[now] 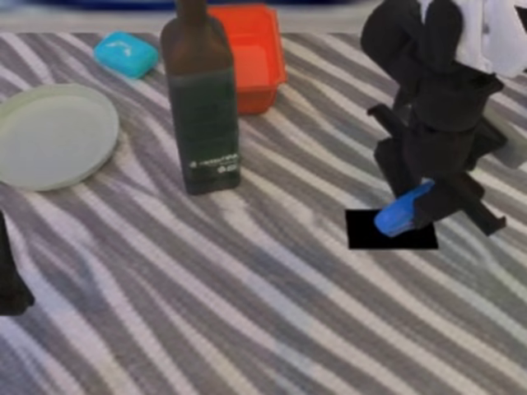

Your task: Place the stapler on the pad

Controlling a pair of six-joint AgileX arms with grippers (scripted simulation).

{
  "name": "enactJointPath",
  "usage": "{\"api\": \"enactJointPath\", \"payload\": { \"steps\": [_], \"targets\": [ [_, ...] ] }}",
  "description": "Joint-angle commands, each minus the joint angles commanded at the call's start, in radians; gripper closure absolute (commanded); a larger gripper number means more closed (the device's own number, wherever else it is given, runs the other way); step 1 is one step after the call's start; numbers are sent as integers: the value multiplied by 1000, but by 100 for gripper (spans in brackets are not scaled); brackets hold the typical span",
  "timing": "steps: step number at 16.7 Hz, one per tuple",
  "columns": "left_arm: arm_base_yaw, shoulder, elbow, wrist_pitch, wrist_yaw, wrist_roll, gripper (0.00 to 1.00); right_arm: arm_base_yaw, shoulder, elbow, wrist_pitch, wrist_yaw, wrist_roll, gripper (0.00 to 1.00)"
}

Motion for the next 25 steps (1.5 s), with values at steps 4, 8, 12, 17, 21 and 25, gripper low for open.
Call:
{"api": "enactJointPath", "payload": {
  "steps": [4,8,12,17,21,25],
  "targets": [
    [0,0,0,0,0,0,0,-38,133,186,-49,-3,290,100],
    [0,0,0,0,0,0,0,-60,193,282,-67,-4,416,100],
    [0,0,0,0,0,0,0,-61,195,286,-68,-4,421,100],
    [0,0,0,0,0,0,0,-58,207,221,9,-3,421,100],
    [0,0,0,0,0,0,0,-61,249,87,196,-3,422,100],
    [0,0,0,0,0,0,0,-60,275,10,288,-3,423,100]
  ]
}}
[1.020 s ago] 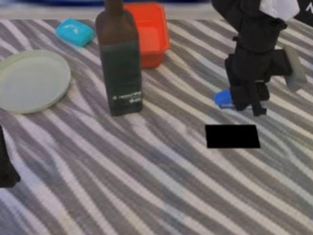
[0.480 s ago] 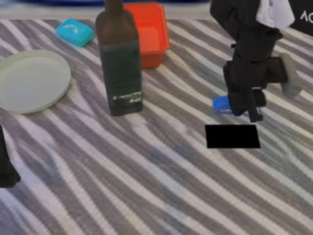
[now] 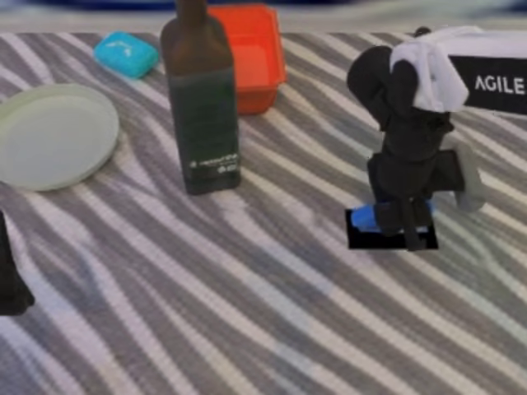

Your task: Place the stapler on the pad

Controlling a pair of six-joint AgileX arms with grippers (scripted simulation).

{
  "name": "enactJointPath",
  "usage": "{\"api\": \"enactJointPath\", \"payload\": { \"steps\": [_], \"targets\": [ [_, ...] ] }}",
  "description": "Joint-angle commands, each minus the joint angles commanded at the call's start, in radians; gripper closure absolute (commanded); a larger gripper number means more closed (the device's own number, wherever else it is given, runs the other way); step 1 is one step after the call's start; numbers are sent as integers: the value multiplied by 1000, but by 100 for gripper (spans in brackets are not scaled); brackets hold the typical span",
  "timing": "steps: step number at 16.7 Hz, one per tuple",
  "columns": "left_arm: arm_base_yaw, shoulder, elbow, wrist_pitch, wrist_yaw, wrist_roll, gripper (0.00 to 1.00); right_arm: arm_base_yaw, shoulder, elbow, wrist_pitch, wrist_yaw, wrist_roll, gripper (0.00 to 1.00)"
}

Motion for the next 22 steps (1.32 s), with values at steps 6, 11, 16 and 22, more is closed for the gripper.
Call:
{"api": "enactJointPath", "payload": {
  "steps": [6,11,16,22],
  "targets": [
    [0,0,0,0,0,0,0,0,0,0,0,0,0,77],
    [0,0,0,0,0,0,0,0,0,0,0,0,0,40],
    [0,0,0,0,0,0,0,0,0,0,0,0,0,2],
    [0,0,0,0,0,0,0,0,0,0,0,0,0,0]
  ]
}}
